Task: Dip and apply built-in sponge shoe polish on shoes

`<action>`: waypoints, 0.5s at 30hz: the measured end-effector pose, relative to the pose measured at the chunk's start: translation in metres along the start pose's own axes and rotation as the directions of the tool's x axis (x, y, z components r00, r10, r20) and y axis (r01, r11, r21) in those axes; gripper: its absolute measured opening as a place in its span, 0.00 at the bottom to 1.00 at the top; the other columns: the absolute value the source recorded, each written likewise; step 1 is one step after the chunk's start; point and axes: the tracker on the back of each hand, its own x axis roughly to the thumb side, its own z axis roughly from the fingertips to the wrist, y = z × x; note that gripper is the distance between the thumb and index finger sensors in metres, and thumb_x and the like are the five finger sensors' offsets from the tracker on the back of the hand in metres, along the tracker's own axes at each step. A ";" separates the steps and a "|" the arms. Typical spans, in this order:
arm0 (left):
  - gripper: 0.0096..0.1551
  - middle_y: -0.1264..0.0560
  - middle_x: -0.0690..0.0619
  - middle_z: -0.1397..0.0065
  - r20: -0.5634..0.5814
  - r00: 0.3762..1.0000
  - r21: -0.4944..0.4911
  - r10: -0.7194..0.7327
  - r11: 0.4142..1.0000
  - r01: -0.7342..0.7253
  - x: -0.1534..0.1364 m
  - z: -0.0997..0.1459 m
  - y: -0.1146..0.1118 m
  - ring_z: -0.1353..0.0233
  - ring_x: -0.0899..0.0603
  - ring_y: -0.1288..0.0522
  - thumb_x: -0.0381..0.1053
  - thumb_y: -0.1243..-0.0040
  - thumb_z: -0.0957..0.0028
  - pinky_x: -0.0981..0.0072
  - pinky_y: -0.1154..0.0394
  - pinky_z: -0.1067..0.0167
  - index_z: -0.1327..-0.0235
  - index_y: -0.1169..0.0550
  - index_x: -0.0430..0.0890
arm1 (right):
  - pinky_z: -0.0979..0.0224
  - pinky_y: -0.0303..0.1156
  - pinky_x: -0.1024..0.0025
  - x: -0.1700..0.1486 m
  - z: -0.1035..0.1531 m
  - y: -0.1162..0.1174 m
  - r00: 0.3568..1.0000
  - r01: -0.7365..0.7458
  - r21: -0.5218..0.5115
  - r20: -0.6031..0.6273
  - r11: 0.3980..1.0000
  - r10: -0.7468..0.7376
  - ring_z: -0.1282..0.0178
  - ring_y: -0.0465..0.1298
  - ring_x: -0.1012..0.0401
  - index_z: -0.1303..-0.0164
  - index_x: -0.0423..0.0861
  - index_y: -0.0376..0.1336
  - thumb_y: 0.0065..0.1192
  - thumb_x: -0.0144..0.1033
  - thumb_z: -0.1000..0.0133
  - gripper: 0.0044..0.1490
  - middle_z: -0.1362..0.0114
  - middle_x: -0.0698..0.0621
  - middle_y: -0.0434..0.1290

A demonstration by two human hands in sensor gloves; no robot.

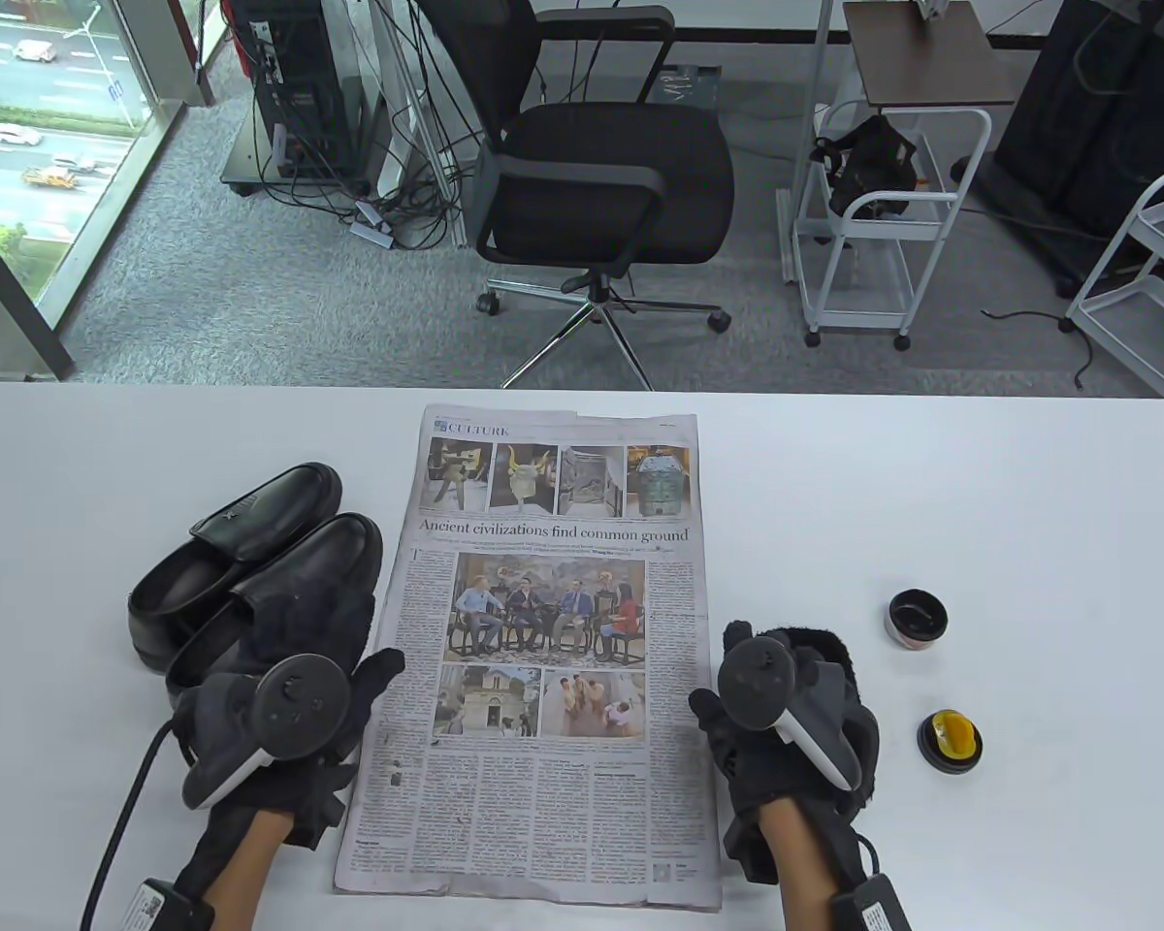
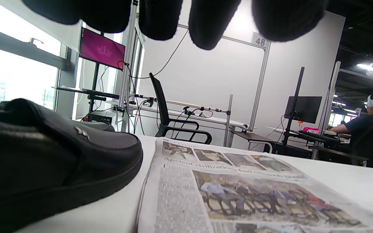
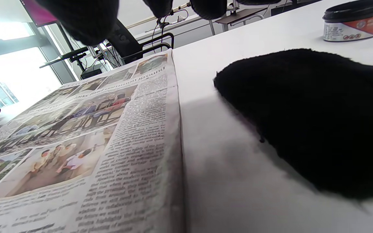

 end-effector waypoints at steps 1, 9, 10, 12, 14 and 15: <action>0.40 0.45 0.34 0.14 0.016 1.000 0.013 -0.012 1.000 0.012 0.000 0.000 -0.010 0.20 0.17 0.46 0.65 0.49 0.38 0.21 0.42 0.32 0.18 0.35 0.44 | 0.31 0.40 0.16 0.000 0.000 0.001 1.000 -0.007 0.001 0.000 1.000 0.007 0.20 0.48 0.26 0.18 0.46 0.44 0.56 0.52 0.46 0.49 0.15 0.31 0.47; 0.47 0.46 0.34 0.13 0.085 0.994 -0.047 -0.067 0.996 0.071 -0.004 0.000 -0.041 0.19 0.18 0.48 0.71 0.50 0.41 0.19 0.44 0.32 0.16 0.38 0.45 | 0.31 0.38 0.16 -0.001 -0.005 0.010 0.999 -0.039 0.050 -0.015 0.998 0.040 0.20 0.44 0.25 0.18 0.46 0.43 0.56 0.52 0.46 0.50 0.15 0.31 0.43; 0.47 0.46 0.34 0.13 0.087 0.994 -0.057 -0.070 0.995 0.076 -0.005 0.000 -0.041 0.19 0.18 0.48 0.72 0.50 0.41 0.19 0.45 0.32 0.16 0.38 0.45 | 0.31 0.38 0.16 -0.001 -0.005 0.011 0.999 -0.043 0.059 -0.030 0.997 0.044 0.20 0.44 0.25 0.18 0.46 0.43 0.56 0.52 0.46 0.50 0.15 0.31 0.43; 0.47 0.46 0.34 0.12 0.085 0.995 -0.075 -0.059 0.995 0.065 -0.006 0.000 -0.042 0.19 0.18 0.48 0.72 0.50 0.41 0.19 0.45 0.32 0.16 0.38 0.45 | 0.31 0.38 0.16 -0.002 -0.005 0.013 0.999 -0.039 0.065 -0.033 0.997 0.041 0.20 0.44 0.25 0.18 0.46 0.42 0.55 0.52 0.45 0.50 0.15 0.30 0.42; 0.47 0.46 0.34 0.13 0.079 0.996 -0.085 -0.047 0.995 0.053 -0.008 0.000 -0.042 0.19 0.17 0.48 0.72 0.50 0.41 0.19 0.45 0.32 0.15 0.38 0.45 | 0.32 0.38 0.16 -0.002 -0.006 0.015 0.999 -0.027 0.077 -0.036 0.997 0.030 0.20 0.44 0.25 0.18 0.45 0.42 0.55 0.52 0.46 0.50 0.15 0.30 0.42; 0.47 0.46 0.34 0.13 0.075 0.996 -0.090 -0.040 0.995 0.046 -0.008 0.001 -0.043 0.19 0.17 0.47 0.72 0.50 0.41 0.19 0.45 0.32 0.16 0.38 0.45 | 0.31 0.37 0.16 -0.001 -0.006 0.015 0.999 -0.024 0.083 -0.035 0.996 0.027 0.20 0.43 0.25 0.18 0.45 0.42 0.55 0.52 0.45 0.50 0.15 0.30 0.41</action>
